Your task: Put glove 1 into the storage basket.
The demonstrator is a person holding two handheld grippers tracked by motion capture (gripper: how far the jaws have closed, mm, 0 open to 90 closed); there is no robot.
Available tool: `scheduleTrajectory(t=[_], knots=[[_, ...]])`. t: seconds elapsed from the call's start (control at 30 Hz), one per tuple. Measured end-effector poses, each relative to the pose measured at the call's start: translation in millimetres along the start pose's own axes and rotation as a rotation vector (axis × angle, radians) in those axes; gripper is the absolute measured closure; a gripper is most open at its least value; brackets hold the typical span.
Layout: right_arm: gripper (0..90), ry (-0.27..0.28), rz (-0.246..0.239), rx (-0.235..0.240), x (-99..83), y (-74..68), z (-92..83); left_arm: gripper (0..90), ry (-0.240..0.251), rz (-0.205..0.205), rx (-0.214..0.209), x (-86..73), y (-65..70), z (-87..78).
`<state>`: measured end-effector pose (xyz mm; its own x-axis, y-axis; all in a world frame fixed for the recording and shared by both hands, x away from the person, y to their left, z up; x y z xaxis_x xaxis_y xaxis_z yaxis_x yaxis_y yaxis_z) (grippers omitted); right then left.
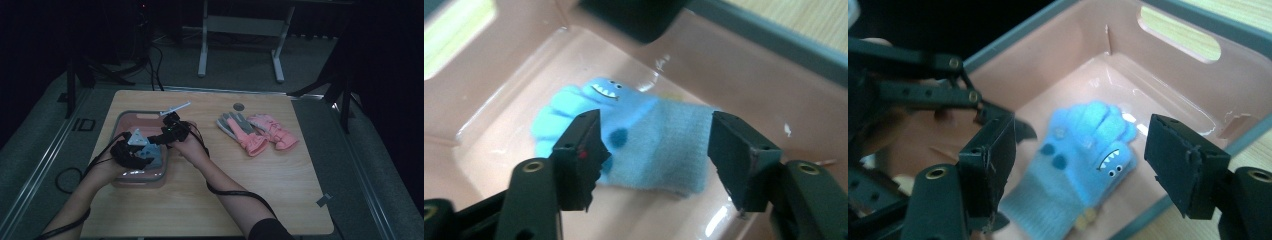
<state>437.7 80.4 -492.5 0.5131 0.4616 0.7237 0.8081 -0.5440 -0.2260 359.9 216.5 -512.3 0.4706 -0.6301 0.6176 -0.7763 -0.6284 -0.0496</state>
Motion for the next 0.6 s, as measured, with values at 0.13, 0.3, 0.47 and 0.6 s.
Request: scheduleTrajectory(t=[0.13, 0.3, 0.47, 0.6], knots=[[22.3, 0.030, -0.009, 0.018, -2.1, -1.6, -17.7, 25.2, 0.087, -0.071, -0.014, 4.0, 3.9, -14.5], [20.1, 0.053, -0.006, 0.029, -9.5, 0.8, -36.9, 14.5, 0.143, -0.096, -0.055, 15.8, 19.1, -22.6], [20.1, 0.068, -0.042, -0.004, -18.6, 4.5, -52.4, 14.6, 0.185, -0.100, -0.096, 27.4, 38.7, -22.1], [20.2, 0.054, -0.065, -0.021, -29.0, 8.8, -61.5, 14.6, 0.197, -0.077, -0.118, 36.1, 53.1, -17.0]])
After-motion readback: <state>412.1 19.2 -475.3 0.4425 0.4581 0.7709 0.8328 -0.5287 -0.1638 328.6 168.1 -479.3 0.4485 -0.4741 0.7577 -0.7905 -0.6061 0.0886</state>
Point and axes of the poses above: each handheld gripper's, and its own axes: z roughly forward along the jaws, x roughly out of its top, y roughly to its right, the point moved 4 cm from there along z, roughly forward along the jaws, and after that the axes turned 6 degrees about -x, right-handed, at the moved point
